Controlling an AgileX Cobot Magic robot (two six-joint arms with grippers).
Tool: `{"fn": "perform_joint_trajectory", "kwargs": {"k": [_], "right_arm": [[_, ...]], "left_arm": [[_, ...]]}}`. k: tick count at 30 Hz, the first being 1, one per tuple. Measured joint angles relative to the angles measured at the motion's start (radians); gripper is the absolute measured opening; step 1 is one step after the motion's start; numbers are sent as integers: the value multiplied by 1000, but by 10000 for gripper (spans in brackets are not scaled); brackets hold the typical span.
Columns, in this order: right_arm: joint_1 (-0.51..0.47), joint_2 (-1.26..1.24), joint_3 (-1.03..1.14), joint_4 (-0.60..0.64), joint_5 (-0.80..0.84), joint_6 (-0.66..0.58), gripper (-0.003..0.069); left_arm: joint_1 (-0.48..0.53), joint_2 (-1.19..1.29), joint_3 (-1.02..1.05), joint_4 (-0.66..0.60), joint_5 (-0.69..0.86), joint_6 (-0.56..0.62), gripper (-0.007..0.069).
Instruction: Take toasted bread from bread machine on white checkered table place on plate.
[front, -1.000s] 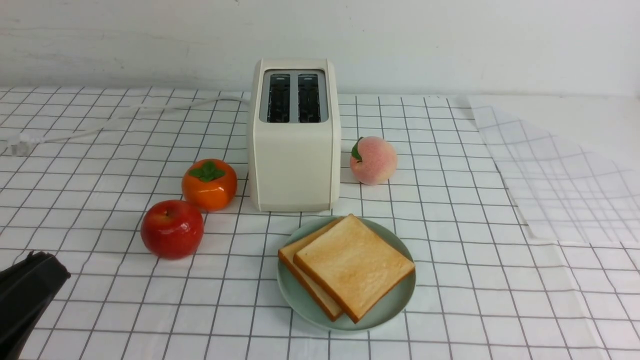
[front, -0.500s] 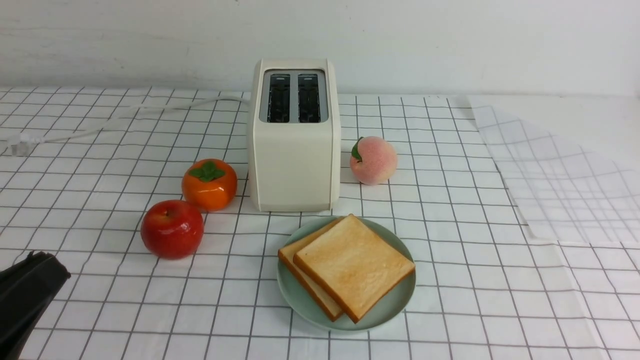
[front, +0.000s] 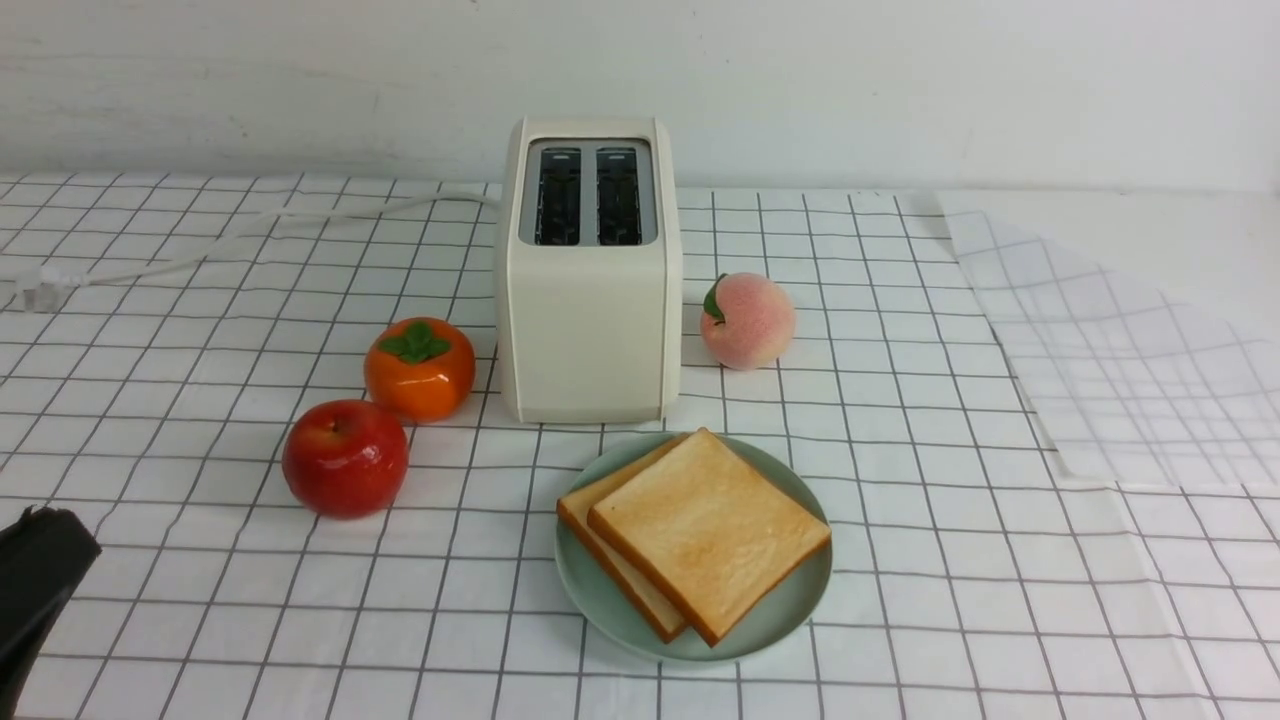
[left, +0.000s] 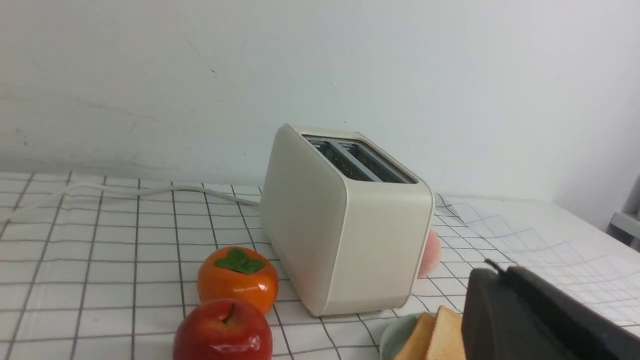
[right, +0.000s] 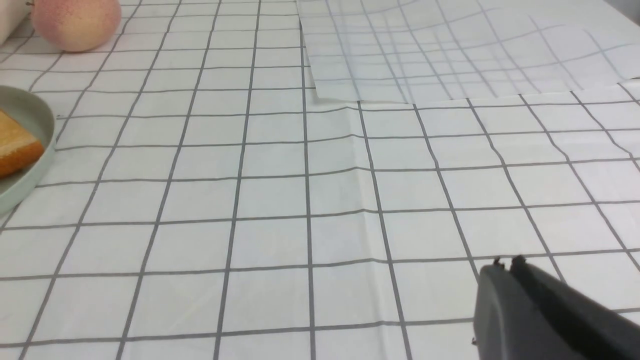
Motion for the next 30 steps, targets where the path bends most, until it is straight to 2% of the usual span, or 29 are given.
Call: {"fn": "perform_joint_trajectory", "kwargs": {"k": [1, 4, 5, 7, 12, 13, 16, 21, 25, 30], "right_arm": [[0, 0, 0, 0, 0, 0, 10], [0, 0, 0, 0, 0, 0, 14], [0, 0, 0, 0, 0, 0, 14], [0, 0, 0, -1, 0, 0, 15], [0, 0, 0, -1, 0, 0, 16], [0, 0, 0, -1, 0, 0, 17], [0, 0, 0, -1, 0, 0, 19], [0, 0, 0, -1, 0, 0, 22], [0, 0, 0, -4, 0, 0, 29], [0, 0, 0, -4, 0, 0, 34]], "left_arm": [[1, 0, 0, 42, 1, -53, -13], [41, 0, 0, 402, 30, -349, -13], [45, 0, 0, 446, 32, -387, -13], [114, 0, 0, 670, 97, -590, -13], [335, -25, 4, 1008, 374, -942, -13], [342, -25, 6, 1021, 384, -955, -13], [415, -125, 58, 1210, 494, -1149, -13], [423, -238, 181, 1302, 517, -1287, -13], [423, -244, 209, 1302, 596, -1315, -13], [423, -244, 209, 1302, 599, -1328, -13]]}}
